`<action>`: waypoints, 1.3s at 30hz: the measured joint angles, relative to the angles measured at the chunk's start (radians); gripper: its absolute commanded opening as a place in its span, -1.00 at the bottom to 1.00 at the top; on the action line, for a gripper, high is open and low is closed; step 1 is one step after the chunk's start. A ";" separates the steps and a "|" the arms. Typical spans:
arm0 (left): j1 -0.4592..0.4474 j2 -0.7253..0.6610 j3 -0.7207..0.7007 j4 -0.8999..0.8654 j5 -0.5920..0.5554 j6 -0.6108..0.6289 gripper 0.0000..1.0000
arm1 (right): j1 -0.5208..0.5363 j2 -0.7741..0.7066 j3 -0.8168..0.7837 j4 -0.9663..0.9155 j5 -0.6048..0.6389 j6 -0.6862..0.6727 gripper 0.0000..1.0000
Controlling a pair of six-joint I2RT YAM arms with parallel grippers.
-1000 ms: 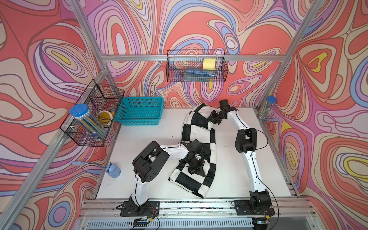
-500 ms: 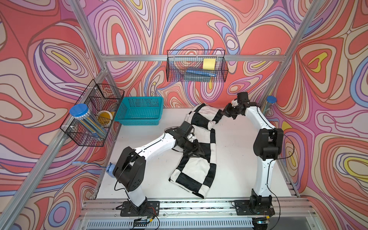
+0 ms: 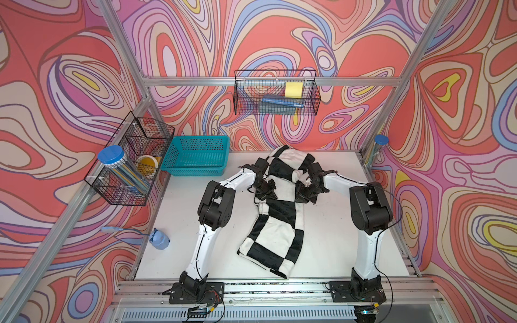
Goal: Roll up the pillowcase
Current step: Adjust the pillowcase at the center of the board.
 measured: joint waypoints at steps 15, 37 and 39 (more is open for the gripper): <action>0.017 0.154 0.237 0.008 -0.037 -0.054 -0.74 | -0.070 0.410 0.700 -0.231 0.026 -0.072 -1.00; 0.051 -0.135 0.008 0.111 -0.044 -0.064 0.57 | -0.093 0.158 0.408 -0.171 0.156 -0.145 -0.08; 0.051 -0.277 -0.092 0.109 -0.063 -0.039 0.60 | -0.096 0.082 0.350 -0.179 0.175 -0.152 -0.01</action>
